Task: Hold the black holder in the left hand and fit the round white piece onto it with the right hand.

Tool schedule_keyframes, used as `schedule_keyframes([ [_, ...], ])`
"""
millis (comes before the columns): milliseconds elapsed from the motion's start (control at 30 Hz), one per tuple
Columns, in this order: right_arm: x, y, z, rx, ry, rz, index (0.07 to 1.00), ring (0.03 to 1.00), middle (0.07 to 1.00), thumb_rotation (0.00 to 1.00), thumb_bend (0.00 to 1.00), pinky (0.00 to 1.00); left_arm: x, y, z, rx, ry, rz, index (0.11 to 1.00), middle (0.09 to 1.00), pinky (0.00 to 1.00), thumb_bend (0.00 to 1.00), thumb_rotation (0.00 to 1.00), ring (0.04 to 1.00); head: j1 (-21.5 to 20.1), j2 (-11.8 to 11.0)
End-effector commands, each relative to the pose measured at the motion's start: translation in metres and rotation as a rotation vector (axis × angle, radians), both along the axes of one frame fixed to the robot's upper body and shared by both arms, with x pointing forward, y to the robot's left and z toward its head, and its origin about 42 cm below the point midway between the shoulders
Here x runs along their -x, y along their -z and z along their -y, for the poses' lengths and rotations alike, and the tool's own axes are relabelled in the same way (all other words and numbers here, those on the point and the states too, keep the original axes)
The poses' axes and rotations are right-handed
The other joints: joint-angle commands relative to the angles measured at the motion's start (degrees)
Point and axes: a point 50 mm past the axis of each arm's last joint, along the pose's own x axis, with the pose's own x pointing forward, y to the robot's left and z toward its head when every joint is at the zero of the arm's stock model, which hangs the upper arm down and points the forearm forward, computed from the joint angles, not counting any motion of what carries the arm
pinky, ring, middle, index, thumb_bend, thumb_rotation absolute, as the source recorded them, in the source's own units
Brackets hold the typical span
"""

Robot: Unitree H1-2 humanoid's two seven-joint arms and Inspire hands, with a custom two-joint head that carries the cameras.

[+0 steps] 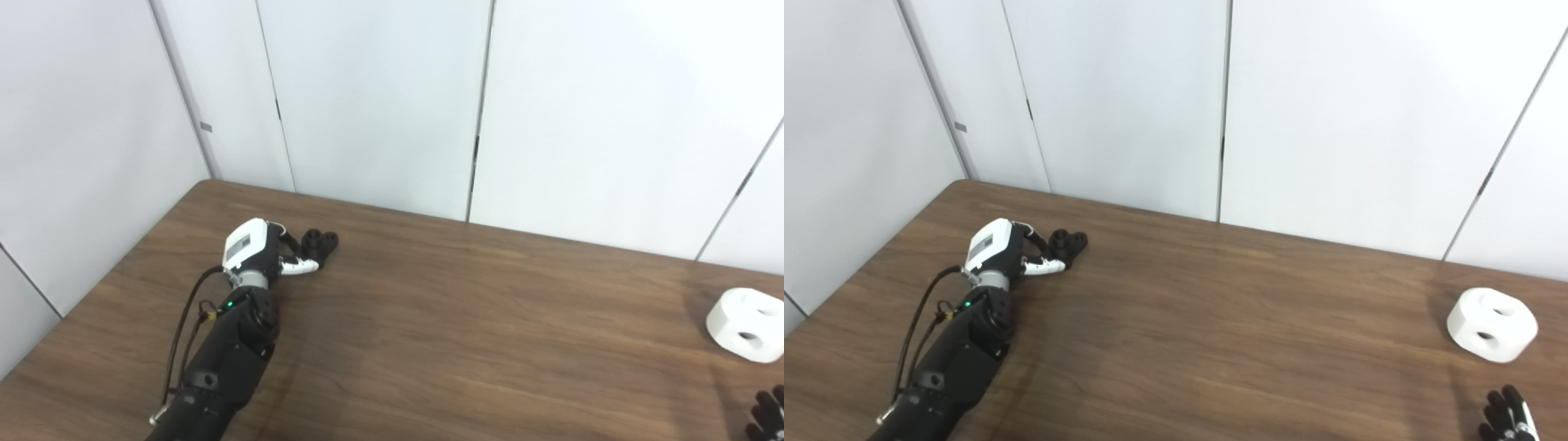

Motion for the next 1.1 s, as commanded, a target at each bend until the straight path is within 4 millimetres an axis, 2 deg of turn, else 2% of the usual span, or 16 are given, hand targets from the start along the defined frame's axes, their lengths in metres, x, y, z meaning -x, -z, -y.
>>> schedule_keyframes([
  [0, 0.005, -0.001, -0.002, -0.005, -0.006, -0.009, 1.000, 1.000, 0.981, 0.90, 0.47, 1.00, -0.005, -0.013, -0.005, -0.023, 0.017, 0.055, 0.480, 0.761, 0.83, 0.52, 0.05, 0.861, 0.1, 0.1],
  [300, 0.005, -0.002, -0.002, 0.003, -0.010, -0.009, 1.000, 1.000, 0.975, 0.91, 0.48, 1.00, -0.003, -0.007, -0.007, -0.031, 0.010, 0.037, 0.481, 0.770, 0.82, 0.52, 0.04, 0.861, -0.3, 0.3],
  [500, 0.005, -0.002, -0.003, -0.003, -0.016, -0.007, 0.999, 1.000, 0.975, 0.90, 0.50, 1.00, 0.001, -0.009, -0.005, -0.004, 0.024, 0.030, 0.482, 0.756, 0.77, 0.52, 0.04, 0.833, -1.0, 0.8],
  [633, 0.006, -0.003, -0.004, -0.007, -0.016, -0.005, 0.998, 0.993, 0.975, 0.88, 0.50, 1.00, 0.009, -0.009, 0.001, 0.071, 0.053, 0.003, 0.484, 0.773, 0.67, 0.52, 0.04, 0.817, -1.5, 1.3],
  [900, 0.007, -0.005, -0.007, -0.004, -0.021, -0.009, 0.978, 0.984, 0.952, 0.86, 0.52, 1.00, 0.032, -0.005, 0.017, 0.181, 0.142, -0.063, 0.486, 0.795, 0.73, 0.52, 0.05, 0.839, -2.7, 2.0],
  [1067, 0.007, -0.008, -0.011, 0.009, -0.021, -0.014, 0.990, 0.993, 0.953, 0.87, 0.52, 1.00, 0.053, 0.000, 0.031, 0.241, 0.234, -0.095, 0.486, 0.806, 0.80, 0.52, 0.06, 0.866, -3.3, 2.4],
])
